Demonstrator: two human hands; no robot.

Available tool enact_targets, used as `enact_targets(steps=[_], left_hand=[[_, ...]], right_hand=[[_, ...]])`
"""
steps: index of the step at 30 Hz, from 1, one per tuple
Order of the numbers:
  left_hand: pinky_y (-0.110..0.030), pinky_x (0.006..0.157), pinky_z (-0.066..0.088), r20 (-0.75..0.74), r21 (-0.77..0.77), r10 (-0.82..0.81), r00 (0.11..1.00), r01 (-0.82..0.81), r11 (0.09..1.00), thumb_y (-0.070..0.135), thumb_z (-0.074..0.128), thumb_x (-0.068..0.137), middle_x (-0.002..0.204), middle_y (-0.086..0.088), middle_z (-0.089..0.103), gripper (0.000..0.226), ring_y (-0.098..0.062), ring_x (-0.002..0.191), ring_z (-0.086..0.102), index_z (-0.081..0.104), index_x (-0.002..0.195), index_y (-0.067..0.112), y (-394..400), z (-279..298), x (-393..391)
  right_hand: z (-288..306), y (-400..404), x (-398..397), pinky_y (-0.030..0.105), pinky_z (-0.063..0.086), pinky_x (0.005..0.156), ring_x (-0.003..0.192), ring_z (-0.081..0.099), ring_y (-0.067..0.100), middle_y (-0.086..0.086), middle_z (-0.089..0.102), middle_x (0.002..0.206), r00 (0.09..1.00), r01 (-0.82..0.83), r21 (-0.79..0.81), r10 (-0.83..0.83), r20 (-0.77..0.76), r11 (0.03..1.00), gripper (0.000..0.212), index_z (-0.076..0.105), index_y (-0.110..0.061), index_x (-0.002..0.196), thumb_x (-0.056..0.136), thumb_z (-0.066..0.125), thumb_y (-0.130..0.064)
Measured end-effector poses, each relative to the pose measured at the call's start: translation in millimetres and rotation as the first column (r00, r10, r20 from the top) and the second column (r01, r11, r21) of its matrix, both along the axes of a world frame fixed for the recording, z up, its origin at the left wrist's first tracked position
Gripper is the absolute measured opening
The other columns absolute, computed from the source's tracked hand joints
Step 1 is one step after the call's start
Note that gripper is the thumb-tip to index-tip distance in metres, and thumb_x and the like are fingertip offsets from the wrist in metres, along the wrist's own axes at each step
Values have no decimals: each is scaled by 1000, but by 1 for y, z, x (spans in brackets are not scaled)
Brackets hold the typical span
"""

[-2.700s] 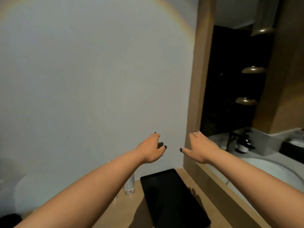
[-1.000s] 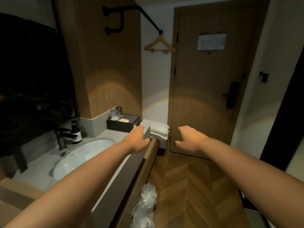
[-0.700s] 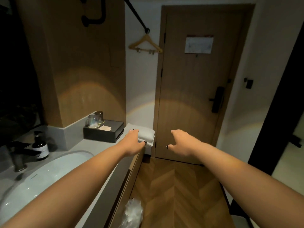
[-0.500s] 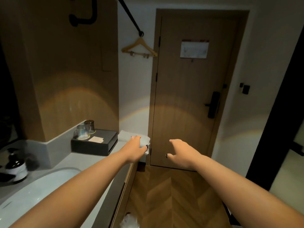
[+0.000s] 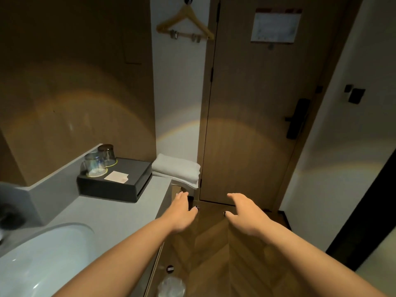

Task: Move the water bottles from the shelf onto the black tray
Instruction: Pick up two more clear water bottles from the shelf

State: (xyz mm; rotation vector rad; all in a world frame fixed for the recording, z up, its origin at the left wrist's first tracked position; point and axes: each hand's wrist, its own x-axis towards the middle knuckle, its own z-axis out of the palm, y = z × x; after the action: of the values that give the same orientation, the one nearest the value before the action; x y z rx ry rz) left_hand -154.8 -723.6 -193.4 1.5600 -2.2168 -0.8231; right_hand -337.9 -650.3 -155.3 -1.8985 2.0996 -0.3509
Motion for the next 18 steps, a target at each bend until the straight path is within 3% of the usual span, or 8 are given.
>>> enact_targets(steps=[7, 18], left_hand=[[-36, 119, 15, 13, -30, 30, 999, -30, 999, 31, 43, 97, 160, -7, 6, 68, -22, 148, 7, 7, 151, 9, -82, -4, -50], [-35, 120, 11, 8, -101, 139, 990, -137, 985, 31, 45, 97, 160, -7, 4, 70, -20, 148, -2, 6, 151, 9, -215, 16, -150]], right_hand=[[-9, -85, -56, 34, 31, 113, 142, 29, 19, 1, 26, 157, 999, -41, 7, 41, 16, 999, 63, 24, -20, 149, 94, 52, -35], [24, -239, -173, 34, 25, 115, 147, 17, 19, 1, 19, 159, 952, -285, -14, 281, -123, 958, 67, 19, -18, 150, 94, 51, -34]])
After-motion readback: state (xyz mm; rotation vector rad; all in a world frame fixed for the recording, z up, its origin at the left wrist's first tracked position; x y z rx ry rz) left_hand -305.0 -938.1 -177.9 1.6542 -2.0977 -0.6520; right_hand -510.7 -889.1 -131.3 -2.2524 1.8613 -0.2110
